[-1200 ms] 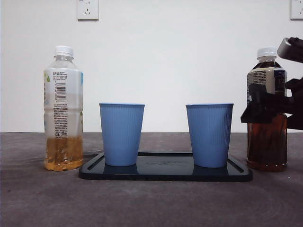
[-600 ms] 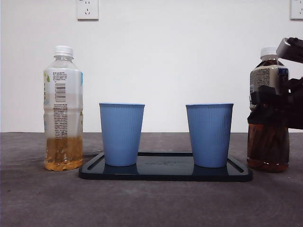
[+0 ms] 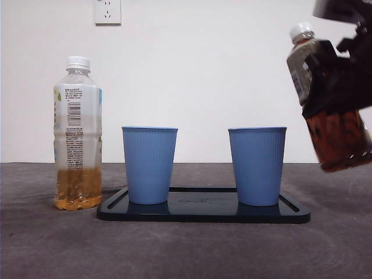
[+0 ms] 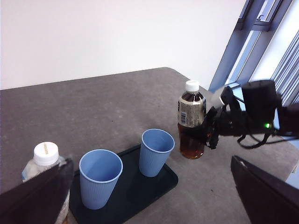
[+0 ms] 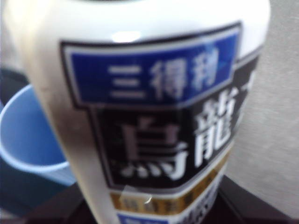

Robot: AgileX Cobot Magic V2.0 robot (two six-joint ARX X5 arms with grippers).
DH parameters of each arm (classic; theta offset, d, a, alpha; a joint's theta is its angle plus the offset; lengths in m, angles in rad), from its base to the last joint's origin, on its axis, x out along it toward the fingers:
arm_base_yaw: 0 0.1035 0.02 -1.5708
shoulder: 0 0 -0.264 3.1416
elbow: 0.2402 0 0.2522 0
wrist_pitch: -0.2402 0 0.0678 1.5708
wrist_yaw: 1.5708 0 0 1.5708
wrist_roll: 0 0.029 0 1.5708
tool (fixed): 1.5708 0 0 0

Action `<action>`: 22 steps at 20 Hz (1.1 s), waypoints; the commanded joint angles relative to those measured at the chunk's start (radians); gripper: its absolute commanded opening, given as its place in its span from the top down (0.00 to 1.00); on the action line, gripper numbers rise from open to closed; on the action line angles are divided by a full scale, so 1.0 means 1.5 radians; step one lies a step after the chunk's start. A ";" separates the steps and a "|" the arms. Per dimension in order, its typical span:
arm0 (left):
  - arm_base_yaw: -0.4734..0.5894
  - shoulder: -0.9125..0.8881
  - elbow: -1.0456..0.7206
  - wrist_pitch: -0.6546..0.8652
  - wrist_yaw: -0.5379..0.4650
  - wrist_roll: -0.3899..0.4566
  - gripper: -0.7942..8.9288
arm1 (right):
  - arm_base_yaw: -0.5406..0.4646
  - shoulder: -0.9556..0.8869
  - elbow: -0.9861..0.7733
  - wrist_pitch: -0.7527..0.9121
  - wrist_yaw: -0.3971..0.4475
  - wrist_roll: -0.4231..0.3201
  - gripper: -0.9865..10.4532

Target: Pour the drink into the cup

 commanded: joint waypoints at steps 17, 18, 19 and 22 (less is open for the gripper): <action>-0.003 0.003 0.012 0.002 0.002 0.001 0.31 | 0.189 0.113 0.237 -0.384 0.497 -0.347 0.75; -0.003 0.003 0.012 0.002 0.002 0.001 0.31 | 0.195 0.123 0.241 -0.384 0.519 -0.359 0.75; -0.003 0.003 0.012 0.002 0.002 0.001 0.31 | 0.199 0.129 0.243 -0.384 0.531 -0.370 0.75; -0.003 0.003 0.012 0.002 0.002 0.003 0.31 | 0.212 0.140 0.243 -0.386 0.546 -0.398 0.75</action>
